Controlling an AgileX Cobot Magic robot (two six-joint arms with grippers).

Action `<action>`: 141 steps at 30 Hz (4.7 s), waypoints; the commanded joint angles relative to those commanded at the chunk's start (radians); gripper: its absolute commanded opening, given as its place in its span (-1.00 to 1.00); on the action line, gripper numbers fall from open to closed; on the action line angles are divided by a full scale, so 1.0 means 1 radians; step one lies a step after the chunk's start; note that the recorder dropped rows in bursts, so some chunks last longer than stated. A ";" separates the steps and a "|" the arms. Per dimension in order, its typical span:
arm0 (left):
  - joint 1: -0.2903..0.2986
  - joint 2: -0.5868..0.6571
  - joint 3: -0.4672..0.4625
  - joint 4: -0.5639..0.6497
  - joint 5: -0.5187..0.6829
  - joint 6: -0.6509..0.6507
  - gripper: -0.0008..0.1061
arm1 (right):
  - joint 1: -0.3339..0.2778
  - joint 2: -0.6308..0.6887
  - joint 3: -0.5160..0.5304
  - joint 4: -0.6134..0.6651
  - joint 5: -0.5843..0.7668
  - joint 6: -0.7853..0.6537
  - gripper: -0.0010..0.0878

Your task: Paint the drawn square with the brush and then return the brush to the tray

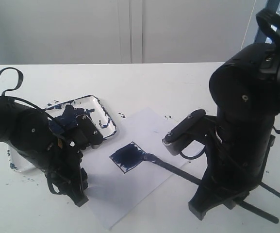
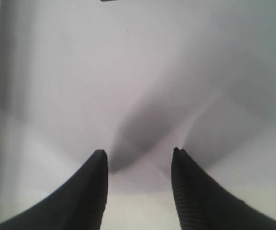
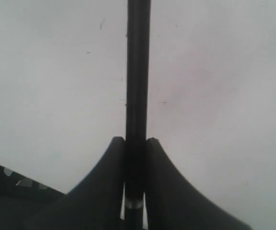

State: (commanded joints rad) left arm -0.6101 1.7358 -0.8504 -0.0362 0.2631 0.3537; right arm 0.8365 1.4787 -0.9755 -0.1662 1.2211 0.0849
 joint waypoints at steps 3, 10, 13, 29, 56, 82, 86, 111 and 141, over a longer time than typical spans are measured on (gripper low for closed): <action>0.000 0.000 0.000 0.000 0.000 -0.001 -0.09 | 0.000 0.000 0.000 0.025 0.000 -0.002 -0.98; 0.000 0.000 0.000 0.000 0.000 -0.001 -0.09 | 0.000 0.000 0.000 0.126 0.000 -0.061 -0.98; 0.000 0.000 0.000 0.000 0.000 -0.001 -0.09 | 0.000 0.000 0.000 0.196 0.000 -0.093 -0.98; 0.000 0.000 0.000 0.000 0.000 -0.001 -0.09 | 0.000 0.000 0.000 0.291 0.000 -0.150 -0.98; 0.000 0.000 0.000 0.000 0.013 0.000 -0.09 | 0.000 0.084 -0.052 0.244 0.000 -0.134 -0.98; 0.000 0.000 0.000 0.000 0.013 -0.002 -0.09 | 0.000 0.089 -0.050 0.242 0.000 -0.132 -0.98; 0.000 0.000 0.000 0.000 0.013 -0.002 -0.09 | 0.000 0.100 -0.050 0.249 0.000 -0.132 -0.98; 0.000 0.000 0.000 0.000 0.015 0.000 -0.09 | 0.000 0.119 -0.189 0.218 -0.062 -0.101 -0.98; 0.000 0.000 0.000 0.000 0.017 0.000 -0.09 | 0.000 0.178 -0.189 0.093 -0.053 -0.055 -0.98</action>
State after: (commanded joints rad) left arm -0.6101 1.7358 -0.8504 -0.0362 0.2796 0.3536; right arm 0.8365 1.6567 -1.1646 -0.0728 1.1676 0.0304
